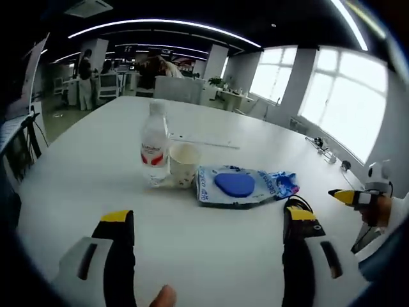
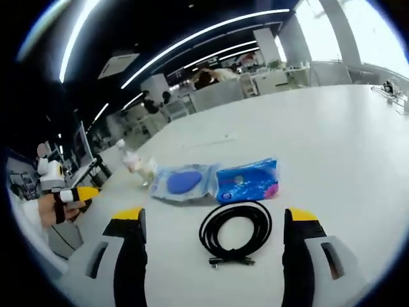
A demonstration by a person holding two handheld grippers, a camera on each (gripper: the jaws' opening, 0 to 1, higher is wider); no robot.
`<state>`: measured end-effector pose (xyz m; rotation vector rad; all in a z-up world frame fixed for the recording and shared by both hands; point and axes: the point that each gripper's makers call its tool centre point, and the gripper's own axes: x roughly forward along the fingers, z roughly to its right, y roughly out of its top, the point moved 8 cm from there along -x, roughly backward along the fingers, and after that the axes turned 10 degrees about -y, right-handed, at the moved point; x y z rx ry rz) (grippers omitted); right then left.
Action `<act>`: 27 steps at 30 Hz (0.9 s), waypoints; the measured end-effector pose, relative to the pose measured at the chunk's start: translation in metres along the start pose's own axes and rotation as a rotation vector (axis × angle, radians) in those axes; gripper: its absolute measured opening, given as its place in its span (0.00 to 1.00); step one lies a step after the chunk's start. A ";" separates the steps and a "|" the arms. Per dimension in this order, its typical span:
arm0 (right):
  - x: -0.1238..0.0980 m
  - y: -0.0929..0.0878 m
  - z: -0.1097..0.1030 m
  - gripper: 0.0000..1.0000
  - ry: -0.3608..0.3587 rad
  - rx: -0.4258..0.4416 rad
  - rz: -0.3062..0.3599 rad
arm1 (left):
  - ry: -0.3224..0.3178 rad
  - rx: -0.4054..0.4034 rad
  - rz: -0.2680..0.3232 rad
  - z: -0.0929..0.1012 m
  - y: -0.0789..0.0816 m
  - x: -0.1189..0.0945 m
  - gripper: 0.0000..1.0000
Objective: Arrange the tabletop items into an orderly group along one side of the table until the central work area is clear of visible clutter.
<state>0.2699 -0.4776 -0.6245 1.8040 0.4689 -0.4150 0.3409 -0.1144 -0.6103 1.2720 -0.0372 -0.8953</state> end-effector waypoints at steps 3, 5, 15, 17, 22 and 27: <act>-0.007 -0.006 -0.001 0.89 -0.009 0.009 -0.008 | 0.013 0.003 -0.011 -0.002 -0.007 -0.011 1.00; -0.012 -0.011 -0.001 0.89 -0.014 0.013 -0.010 | 0.018 0.000 -0.014 -0.003 -0.012 -0.015 1.00; -0.031 -0.026 0.000 0.90 -0.037 0.029 -0.023 | 0.016 -0.005 -0.016 -0.003 -0.020 -0.030 1.00; -0.031 -0.027 0.001 0.89 -0.039 0.034 -0.027 | 0.017 -0.007 -0.013 -0.002 -0.021 -0.032 1.00; -0.031 -0.028 0.002 0.88 -0.038 0.045 -0.030 | 0.015 -0.027 -0.008 -0.002 -0.024 -0.034 1.00; -0.027 -0.028 0.002 0.88 -0.032 0.051 -0.034 | 0.020 -0.033 -0.008 -0.001 -0.025 -0.035 1.00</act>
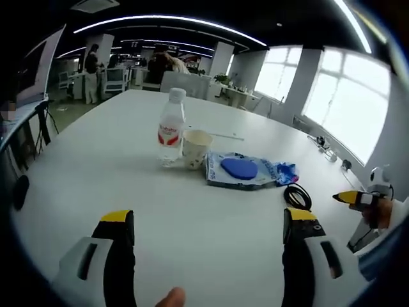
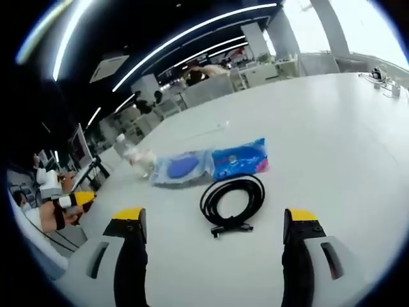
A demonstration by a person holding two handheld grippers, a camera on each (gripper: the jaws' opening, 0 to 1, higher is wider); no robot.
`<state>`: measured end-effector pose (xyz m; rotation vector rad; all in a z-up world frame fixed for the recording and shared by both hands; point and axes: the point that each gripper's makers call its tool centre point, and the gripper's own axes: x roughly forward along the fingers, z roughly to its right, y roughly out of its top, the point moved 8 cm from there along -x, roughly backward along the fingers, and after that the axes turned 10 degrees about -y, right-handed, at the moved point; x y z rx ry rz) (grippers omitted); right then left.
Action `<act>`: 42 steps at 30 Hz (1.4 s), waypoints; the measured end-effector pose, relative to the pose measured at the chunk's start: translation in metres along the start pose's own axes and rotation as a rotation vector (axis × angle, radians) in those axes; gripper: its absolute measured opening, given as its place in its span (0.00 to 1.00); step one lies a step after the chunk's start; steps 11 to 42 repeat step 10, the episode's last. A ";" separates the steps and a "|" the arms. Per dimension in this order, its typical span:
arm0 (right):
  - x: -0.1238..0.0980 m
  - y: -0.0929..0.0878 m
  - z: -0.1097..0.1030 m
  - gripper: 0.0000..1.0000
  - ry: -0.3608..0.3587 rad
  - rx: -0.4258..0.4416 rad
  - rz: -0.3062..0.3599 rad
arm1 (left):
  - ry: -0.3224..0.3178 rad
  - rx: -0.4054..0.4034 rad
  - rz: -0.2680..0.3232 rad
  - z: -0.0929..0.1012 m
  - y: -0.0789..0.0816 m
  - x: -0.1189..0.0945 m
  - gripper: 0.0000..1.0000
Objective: Arrange the tabletop items into an orderly group along one side of the table until the central work area is clear of visible clutter.
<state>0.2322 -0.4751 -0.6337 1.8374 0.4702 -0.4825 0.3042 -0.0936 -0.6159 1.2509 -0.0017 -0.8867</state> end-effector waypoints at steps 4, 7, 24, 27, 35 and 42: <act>0.004 0.000 0.001 0.87 0.011 0.047 -0.008 | 0.008 0.002 0.004 -0.002 0.002 -0.002 1.00; 0.006 0.000 0.003 0.87 0.015 0.085 -0.006 | 0.021 -0.002 0.009 -0.005 0.002 -0.005 1.00; 0.007 0.001 0.004 0.86 0.012 0.085 -0.007 | 0.029 -0.019 0.017 -0.008 0.002 -0.006 1.00; 0.007 0.001 0.004 0.86 0.012 0.085 -0.007 | 0.029 -0.019 0.017 -0.008 0.002 -0.006 1.00; 0.007 0.001 0.004 0.86 0.012 0.085 -0.007 | 0.029 -0.019 0.017 -0.008 0.002 -0.006 1.00; 0.007 0.001 0.004 0.86 0.012 0.085 -0.007 | 0.029 -0.019 0.017 -0.008 0.002 -0.006 1.00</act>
